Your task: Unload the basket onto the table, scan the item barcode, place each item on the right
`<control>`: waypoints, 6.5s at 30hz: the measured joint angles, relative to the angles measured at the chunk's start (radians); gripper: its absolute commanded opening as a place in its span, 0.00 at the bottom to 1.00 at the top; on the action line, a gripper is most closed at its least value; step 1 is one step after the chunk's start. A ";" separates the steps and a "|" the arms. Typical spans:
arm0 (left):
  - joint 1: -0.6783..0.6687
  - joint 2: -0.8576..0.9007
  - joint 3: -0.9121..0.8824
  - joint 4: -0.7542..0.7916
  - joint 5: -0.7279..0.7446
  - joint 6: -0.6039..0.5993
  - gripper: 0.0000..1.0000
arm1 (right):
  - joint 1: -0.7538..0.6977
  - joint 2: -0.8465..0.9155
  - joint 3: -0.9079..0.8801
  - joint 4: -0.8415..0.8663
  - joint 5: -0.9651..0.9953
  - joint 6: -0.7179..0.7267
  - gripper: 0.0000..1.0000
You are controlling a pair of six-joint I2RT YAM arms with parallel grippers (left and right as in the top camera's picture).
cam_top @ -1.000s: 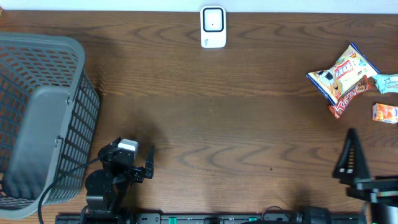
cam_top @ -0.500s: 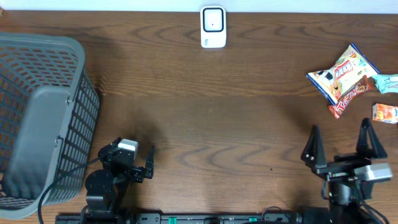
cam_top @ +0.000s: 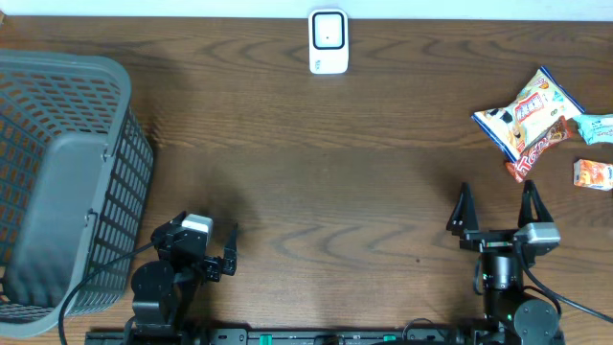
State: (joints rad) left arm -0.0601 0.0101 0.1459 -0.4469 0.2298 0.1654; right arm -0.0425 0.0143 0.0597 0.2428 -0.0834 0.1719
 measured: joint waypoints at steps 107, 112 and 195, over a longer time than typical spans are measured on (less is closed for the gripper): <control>0.000 0.000 -0.113 0.394 -0.178 -0.084 0.98 | 0.001 -0.003 -0.053 -0.313 0.058 -0.047 0.99; 0.000 0.000 -0.113 0.394 -0.178 -0.084 0.98 | 0.001 -0.003 -0.053 -0.313 0.058 -0.047 0.99; 0.000 0.000 -0.113 0.394 -0.178 -0.087 0.98 | 0.001 -0.002 -0.053 -0.313 0.058 -0.047 0.99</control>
State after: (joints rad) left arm -0.0601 0.0101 0.0330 -0.0528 0.0521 0.0784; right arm -0.0414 0.0120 0.0067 -0.0704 -0.0250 0.1249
